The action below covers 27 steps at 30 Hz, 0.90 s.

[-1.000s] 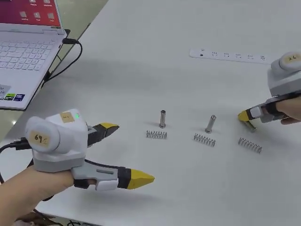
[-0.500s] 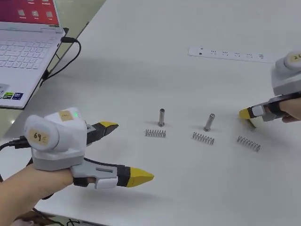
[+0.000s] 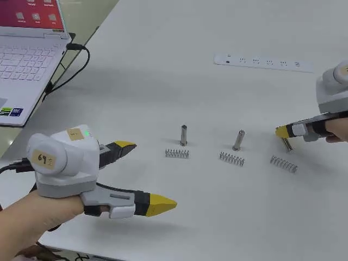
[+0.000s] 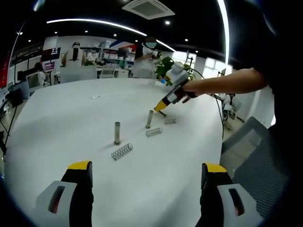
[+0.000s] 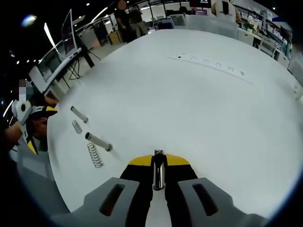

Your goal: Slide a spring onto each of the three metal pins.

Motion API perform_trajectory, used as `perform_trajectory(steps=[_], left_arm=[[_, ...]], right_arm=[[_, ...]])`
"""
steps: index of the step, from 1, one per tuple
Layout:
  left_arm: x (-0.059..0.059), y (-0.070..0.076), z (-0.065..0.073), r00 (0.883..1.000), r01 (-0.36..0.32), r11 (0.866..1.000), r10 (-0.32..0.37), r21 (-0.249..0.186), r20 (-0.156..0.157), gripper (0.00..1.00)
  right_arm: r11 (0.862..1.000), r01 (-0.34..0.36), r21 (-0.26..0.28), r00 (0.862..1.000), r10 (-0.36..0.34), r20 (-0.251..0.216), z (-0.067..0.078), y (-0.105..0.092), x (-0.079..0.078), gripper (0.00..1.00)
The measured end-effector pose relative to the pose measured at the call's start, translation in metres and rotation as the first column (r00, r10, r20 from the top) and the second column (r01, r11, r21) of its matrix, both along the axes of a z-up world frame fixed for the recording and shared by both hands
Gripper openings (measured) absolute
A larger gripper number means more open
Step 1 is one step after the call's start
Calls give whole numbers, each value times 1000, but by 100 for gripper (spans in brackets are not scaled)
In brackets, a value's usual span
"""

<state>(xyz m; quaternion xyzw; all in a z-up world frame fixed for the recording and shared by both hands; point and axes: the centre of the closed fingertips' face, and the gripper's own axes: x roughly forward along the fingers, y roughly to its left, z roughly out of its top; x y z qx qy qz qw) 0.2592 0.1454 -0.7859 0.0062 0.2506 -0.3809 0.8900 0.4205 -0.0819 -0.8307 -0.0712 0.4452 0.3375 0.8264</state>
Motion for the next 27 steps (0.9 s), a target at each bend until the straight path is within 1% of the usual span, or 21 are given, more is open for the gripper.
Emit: perform_trajectory(steps=[8, 15, 20, 27], left_arm=[[0, 0, 1, 1000, 0, 1000, 0, -3, 2, 92], [1, -2, 1, 1000, 1, 1000, -1, -3, 3, 92], [2, -4, 2, 1000, 1, 1000, -1, -6, 8, 93], [3, -5, 3, 1000, 2, 1000, -2, -4, 12, 93]], right_arm=[[1000, -8, 15, 1000, 8, 24, 5, 1, -2, 5], [999, 1, 39, 999, -3, 49, 11, -2, -2, 5], [999, 9, 49, 998, -12, 60, 12, -3, -3, 5], [998, 13, 59, 996, -18, 88, 18, -3, -3, 5]])
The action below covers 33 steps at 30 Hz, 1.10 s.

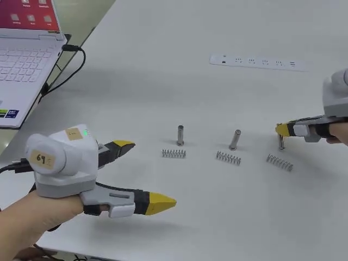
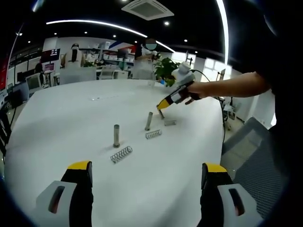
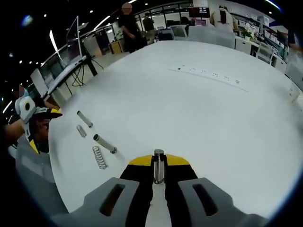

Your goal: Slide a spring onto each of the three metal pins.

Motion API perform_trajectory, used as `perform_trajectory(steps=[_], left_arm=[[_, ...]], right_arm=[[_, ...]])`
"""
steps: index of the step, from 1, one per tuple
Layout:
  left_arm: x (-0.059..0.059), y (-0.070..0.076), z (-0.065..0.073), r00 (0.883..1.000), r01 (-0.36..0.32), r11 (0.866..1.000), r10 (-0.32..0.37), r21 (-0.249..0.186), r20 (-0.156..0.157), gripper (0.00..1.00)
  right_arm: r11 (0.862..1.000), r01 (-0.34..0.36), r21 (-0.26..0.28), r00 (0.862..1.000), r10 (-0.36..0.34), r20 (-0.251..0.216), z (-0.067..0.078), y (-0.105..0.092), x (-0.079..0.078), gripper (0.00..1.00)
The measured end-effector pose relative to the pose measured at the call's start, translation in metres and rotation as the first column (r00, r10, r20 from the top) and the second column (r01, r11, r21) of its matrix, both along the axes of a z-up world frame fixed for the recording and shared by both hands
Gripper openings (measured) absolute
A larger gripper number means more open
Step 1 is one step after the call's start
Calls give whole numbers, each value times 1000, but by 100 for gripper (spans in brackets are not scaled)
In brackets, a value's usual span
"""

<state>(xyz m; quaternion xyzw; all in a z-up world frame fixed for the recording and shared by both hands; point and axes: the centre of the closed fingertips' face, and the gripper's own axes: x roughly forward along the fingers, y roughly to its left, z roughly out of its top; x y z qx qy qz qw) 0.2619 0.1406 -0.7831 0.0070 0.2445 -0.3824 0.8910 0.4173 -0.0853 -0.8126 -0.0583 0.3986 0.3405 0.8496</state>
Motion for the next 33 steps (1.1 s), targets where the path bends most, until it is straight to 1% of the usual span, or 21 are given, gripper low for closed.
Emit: perform_trajectory(steps=[8, 18, 21, 33], left_arm=[[0, -2, 1, 1000, 4, 1000, -4, -1, 2, 93], [0, -2, 1, 1000, 5, 1000, -5, -1, 1, 93], [1, -2, 1, 1000, 4, 1000, -4, 0, 2, 93], [2, -3, 1, 1000, 5, 1000, -5, 2, 6, 93]], right_arm=[[1000, -3, -7, 1000, 3, 28, 0, 0, 3, 5], [1000, 6, 0, 999, -6, 50, 1, -2, 4, 5], [1000, 6, -6, 998, -5, 59, 1, -2, 5, 5], [1000, 0, -19, 997, 1, 78, 3, -3, 2, 5]])
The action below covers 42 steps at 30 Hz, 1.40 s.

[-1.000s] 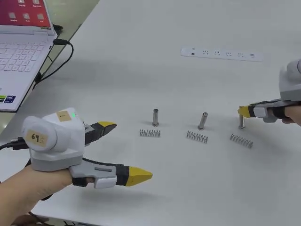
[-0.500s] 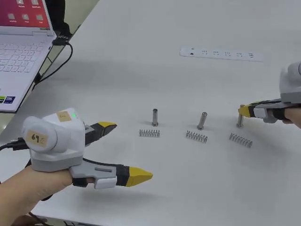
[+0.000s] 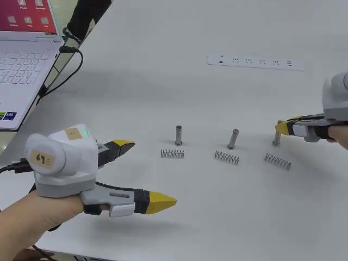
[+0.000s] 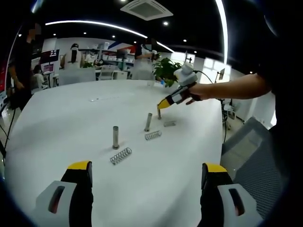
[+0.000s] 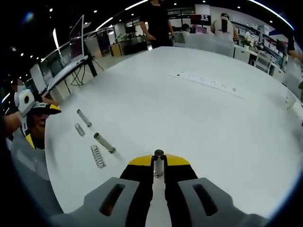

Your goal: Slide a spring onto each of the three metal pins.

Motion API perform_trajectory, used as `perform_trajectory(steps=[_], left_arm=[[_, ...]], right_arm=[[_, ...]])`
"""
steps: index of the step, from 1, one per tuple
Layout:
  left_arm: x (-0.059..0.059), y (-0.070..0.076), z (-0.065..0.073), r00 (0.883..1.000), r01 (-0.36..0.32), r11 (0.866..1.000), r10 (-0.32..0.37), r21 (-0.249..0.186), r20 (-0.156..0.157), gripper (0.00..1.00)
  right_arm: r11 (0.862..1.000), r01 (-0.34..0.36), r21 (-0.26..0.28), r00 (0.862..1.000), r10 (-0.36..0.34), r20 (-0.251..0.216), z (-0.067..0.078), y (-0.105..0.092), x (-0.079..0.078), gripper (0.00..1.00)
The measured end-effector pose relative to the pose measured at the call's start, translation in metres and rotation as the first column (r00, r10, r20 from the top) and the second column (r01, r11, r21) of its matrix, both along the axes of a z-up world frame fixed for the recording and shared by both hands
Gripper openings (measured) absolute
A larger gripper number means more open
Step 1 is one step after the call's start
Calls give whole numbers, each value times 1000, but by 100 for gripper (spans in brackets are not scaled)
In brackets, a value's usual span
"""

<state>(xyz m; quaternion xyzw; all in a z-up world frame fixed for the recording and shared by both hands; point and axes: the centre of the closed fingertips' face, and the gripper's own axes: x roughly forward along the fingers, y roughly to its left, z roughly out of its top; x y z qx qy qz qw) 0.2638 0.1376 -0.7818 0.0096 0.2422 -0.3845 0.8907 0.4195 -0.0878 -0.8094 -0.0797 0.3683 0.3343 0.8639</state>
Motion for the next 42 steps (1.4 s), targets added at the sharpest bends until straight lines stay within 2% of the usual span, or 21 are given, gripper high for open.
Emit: perform_trajectory(steps=[11, 26, 32, 36, 42], left_arm=[[-1, -2, 1, 1000, 7, 1000, -7, 0, 0, 93], [-3, -6, 0, 1000, 12, 1000, -12, -2, 0, 93], [-2, -7, 1, 1000, 13, 1000, -13, -6, 3, 93], [-2, -6, 1, 1000, 10, 1000, -10, -5, 2, 93], [-3, -6, 0, 1000, 10, 1000, -10, -7, -1, 93]], right_arm=[[1000, -3, -16, 1000, 3, 19, 1, -1, -3, 5], [997, -37, -71, 997, 42, 61, 2, -5, -13, 5], [996, -50, -79, 996, 55, 64, 2, -6, -13, 6], [992, -68, -104, 995, 75, 70, 2, -5, -18, 6], [992, -69, -101, 995, 76, 67, 3, -4, -18, 6]])
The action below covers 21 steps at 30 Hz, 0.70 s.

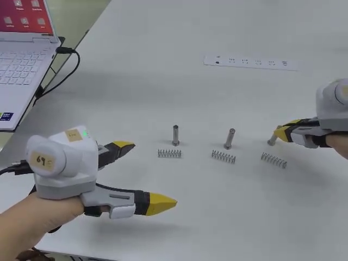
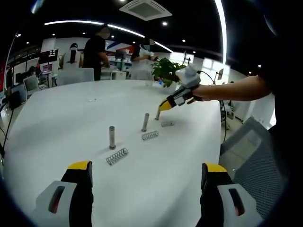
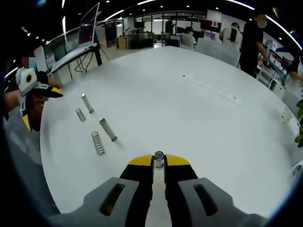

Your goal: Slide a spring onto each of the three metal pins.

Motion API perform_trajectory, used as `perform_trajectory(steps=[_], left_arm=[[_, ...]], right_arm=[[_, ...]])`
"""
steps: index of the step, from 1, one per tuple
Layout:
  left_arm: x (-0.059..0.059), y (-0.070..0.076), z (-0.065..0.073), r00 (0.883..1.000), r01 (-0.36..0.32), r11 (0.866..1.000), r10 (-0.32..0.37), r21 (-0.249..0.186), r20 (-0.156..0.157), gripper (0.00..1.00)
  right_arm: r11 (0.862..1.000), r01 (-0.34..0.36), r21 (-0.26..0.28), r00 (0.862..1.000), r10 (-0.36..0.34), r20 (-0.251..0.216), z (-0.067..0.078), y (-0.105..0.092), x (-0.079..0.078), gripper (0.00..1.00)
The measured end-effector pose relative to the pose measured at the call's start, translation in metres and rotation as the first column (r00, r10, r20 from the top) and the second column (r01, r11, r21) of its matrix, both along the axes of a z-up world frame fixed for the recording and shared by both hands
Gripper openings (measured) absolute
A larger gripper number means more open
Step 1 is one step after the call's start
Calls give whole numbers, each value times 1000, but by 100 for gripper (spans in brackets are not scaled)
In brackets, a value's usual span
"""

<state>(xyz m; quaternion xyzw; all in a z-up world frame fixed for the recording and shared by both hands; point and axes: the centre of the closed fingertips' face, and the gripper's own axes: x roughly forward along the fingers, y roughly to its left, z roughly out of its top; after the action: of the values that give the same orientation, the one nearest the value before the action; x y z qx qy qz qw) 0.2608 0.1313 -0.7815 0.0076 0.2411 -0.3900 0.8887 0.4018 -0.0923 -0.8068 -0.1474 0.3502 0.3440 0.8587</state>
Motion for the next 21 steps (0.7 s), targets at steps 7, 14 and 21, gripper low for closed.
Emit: perform_trajectory(steps=[7, 14, 21], left_arm=[[1, 0, 1, 1000, 0, 1000, 0, -4, 2, 93], [0, 0, 1, 1000, 2, 1000, -2, -2, 0, 93], [0, 1, 3, 1000, 0, 1000, 0, -3, 5, 93]], right_arm=[[1000, 1, 18, 1000, -1, -7, 1, 1, 1, 6], [999, 10, 33, 1000, -10, -18, 2, 2, 2, 9], [999, 14, 34, 1000, -14, -17, 2, 2, 3, 14]])
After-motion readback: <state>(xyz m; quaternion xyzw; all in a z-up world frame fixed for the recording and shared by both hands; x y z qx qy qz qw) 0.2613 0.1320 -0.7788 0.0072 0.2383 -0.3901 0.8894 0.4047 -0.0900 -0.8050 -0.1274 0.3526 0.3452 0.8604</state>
